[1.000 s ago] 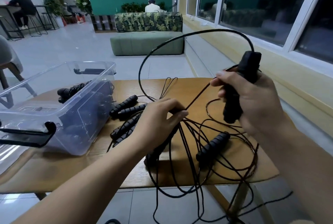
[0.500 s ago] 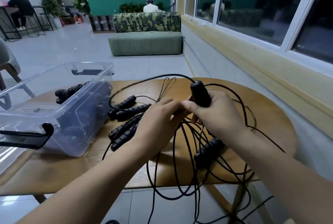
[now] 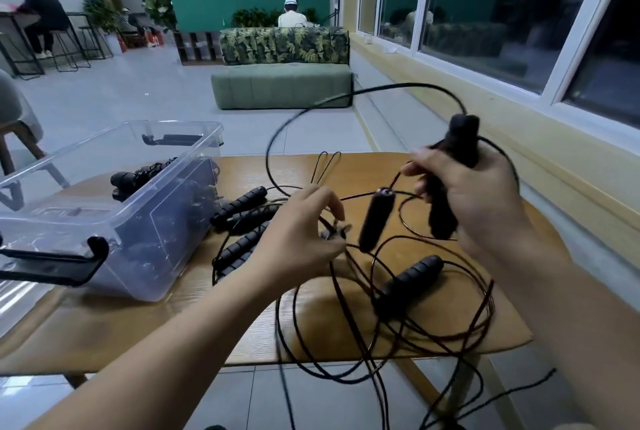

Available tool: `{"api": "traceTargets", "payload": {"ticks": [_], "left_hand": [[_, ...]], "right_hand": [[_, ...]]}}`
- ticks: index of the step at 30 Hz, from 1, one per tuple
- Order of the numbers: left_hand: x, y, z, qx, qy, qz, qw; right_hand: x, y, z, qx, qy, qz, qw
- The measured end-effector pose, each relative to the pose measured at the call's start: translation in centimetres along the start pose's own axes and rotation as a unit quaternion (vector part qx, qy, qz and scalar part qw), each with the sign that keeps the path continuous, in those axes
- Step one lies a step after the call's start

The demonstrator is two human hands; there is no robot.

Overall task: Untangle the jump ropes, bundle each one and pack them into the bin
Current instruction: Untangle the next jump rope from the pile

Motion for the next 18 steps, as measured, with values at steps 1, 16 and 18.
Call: {"api": "traceTargets", "payload": {"ticks": [1,16,18], "left_hand": [[-0.1,-0.6,-0.1,0.012,-0.008,0.000,1.000],[-3.1,1.3,-1.4,0.052,-0.056,-0.068,0.995],[-3.7,1.2,-1.6,0.062,-0.061,-0.070,0.994]], "right_hand": [[0.6,-0.2,0.5,-0.012,0.012,0.021,1.000],[-1.4,0.1,-1.4,-0.080,-0.053,0.086,0.992],[-1.2,-0.1,-1.3,-0.088,-0.050,0.102,0.990]]}}
Point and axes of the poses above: each hand's wrist, its own z-axis towards the middle knuckle, its own x-axis out of the back of the hand, y = z × x, the point moved 10 cm from there along z, towards the middle knuckle, and after that the axes turned 12 degrees about y, right-handed, at the moved point
